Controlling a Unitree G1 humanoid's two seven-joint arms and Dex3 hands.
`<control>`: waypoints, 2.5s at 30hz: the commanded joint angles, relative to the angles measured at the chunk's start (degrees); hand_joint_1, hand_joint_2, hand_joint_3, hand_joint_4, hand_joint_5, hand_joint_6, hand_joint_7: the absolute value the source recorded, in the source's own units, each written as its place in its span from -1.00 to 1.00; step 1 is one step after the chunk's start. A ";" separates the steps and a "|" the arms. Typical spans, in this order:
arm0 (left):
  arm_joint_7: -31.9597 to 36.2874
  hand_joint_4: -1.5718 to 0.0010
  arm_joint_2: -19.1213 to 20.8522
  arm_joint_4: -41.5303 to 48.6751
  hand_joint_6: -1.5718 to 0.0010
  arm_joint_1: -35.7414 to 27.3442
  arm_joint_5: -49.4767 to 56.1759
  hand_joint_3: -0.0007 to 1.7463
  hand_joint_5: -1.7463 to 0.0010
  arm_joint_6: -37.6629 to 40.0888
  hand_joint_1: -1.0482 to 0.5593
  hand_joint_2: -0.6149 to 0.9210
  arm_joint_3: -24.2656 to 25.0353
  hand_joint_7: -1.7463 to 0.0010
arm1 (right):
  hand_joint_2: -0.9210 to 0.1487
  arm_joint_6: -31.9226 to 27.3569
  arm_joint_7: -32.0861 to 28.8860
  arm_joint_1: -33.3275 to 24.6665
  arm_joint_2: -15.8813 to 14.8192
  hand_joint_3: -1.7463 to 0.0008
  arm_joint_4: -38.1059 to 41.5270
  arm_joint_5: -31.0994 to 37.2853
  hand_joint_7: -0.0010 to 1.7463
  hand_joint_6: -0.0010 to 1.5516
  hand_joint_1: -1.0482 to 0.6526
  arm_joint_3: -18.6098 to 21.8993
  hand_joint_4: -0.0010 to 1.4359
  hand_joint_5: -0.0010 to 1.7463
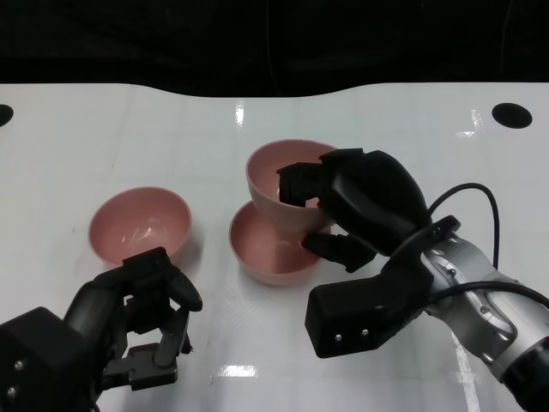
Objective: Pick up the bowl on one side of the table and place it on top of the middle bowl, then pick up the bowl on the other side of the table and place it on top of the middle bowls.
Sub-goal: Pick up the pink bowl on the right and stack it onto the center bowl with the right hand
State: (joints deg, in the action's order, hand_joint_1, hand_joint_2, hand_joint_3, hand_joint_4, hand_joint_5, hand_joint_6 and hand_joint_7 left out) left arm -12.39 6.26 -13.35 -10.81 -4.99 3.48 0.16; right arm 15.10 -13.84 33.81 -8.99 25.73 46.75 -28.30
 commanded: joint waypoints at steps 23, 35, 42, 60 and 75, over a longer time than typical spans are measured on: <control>0.48 -0.01 0.39 -0.68 0.04 -0.87 0.85 0.47 -1.00 -0.94 0.17 0.36 -0.52 -0.75 | -0.19 0.54 -5.72 4.32 3.88 -0.11 14.00 1.35 0.44 0.09 0.01 -4.39 0.24 1.00; 1.09 0.00 0.14 -2.02 0.05 -1.37 1.33 0.47 -1.00 0.25 0.15 0.34 -1.03 -0.73 | -0.18 3.47 -12.21 6.09 6.37 -0.21 21.87 1.04 0.31 0.17 0.01 -5.33 0.23 1.00; 1.24 -0.02 0.18 -1.90 0.04 -1.41 1.59 0.46 -1.00 0.03 0.12 0.34 -1.16 -0.73 | -0.14 4.23 -15.69 7.74 7.77 -0.26 25.81 1.12 0.61 0.08 0.00 -6.39 0.25 1.00; 0.68 -0.01 0.26 -1.50 0.04 -1.62 1.17 0.47 -1.00 -1.47 0.13 0.32 -1.31 -0.74 | -0.73 1.01 -9.79 8.99 8.07 0.65 27.33 1.70 -0.60 0.26 -0.16 -9.08 0.23 0.04; 1.24 -0.02 0.24 -1.72 0.03 -1.53 1.22 0.42 -1.00 -0.83 0.10 0.33 -1.47 -0.73 | -1.00 -3.67 -1.04 7.40 5.79 0.80 18.53 2.57 -0.99 -0.07 -0.45 -10.53 -0.14 -0.51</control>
State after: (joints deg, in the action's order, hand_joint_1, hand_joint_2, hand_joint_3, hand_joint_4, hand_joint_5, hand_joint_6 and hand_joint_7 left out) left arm -11.50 6.10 -14.54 -12.37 -3.86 2.10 -1.57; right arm 11.50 -14.93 41.67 -2.47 45.49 49.19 -38.75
